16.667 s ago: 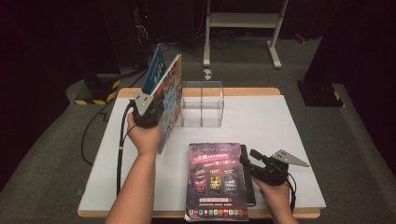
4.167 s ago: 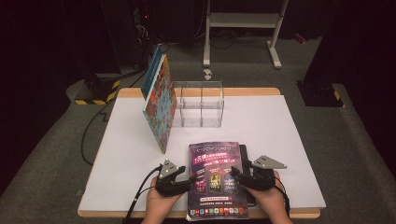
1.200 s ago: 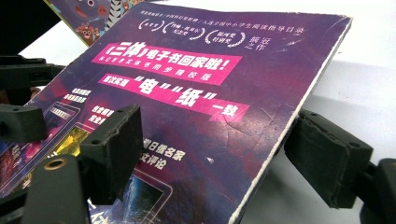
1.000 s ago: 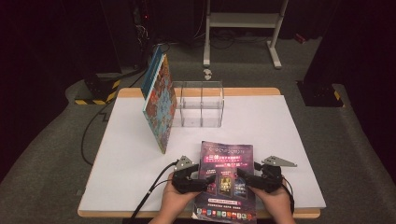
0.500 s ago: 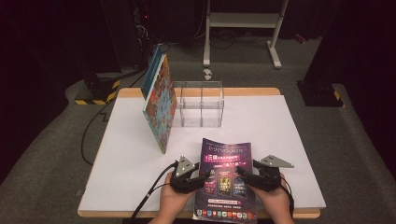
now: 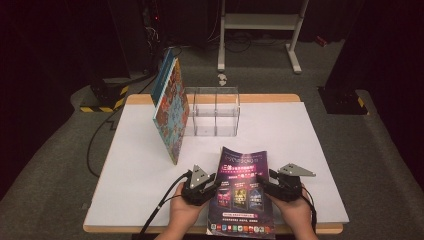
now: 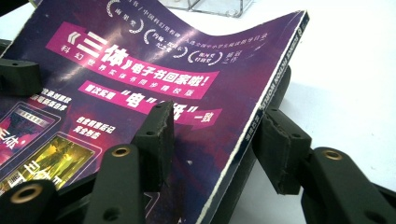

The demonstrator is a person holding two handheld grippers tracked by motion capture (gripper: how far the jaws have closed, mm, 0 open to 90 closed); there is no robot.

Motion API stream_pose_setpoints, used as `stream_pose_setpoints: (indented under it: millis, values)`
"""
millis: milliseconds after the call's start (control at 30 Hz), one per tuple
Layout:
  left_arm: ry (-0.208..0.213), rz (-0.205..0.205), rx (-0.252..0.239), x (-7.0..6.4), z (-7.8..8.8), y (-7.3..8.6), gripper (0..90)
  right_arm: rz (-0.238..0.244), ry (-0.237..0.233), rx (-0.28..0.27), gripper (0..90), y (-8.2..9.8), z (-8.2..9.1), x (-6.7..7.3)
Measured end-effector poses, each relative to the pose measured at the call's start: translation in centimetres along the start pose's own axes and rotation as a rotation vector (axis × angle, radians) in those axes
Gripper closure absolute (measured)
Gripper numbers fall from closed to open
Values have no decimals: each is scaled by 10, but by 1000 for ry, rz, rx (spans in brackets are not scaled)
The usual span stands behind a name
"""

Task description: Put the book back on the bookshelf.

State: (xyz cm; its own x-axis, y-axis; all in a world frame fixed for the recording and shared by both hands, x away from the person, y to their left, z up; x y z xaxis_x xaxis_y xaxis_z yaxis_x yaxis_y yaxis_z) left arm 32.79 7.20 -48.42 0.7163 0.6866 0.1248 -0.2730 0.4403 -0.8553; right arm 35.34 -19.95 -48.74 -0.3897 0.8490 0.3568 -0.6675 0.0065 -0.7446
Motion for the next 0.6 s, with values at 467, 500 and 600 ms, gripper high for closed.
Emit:
stream_pose_setpoints:
  millis: [467, 500, 600]
  values:
    - [-8, 24, 1, 14, -7, -4, 754, 42, 33, 29, 495, -14, -11, 2]
    - [-9, 28, 0, 16, -8, -5, 754, 49, 36, 30, 495, -16, -12, 3]
    - [-18, 28, 4, 18, -9, -5, 754, 49, 38, 35, 494, -19, -15, 3]
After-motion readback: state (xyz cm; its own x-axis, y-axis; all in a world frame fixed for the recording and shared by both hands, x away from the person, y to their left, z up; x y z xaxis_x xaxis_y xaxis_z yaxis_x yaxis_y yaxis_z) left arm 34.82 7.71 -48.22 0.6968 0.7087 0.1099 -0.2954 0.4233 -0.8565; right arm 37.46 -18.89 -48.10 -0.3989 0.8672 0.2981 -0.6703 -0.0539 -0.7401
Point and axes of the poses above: each handheld gripper's, and its own axes: z roughly backward along the jaws, y roughly out of its underside, x roughly to its left, the point moved 2 cm from there along -z, roughly forward along the jaws, and after that the axes turned 15 degrees about -z, right-handed, at the moved point
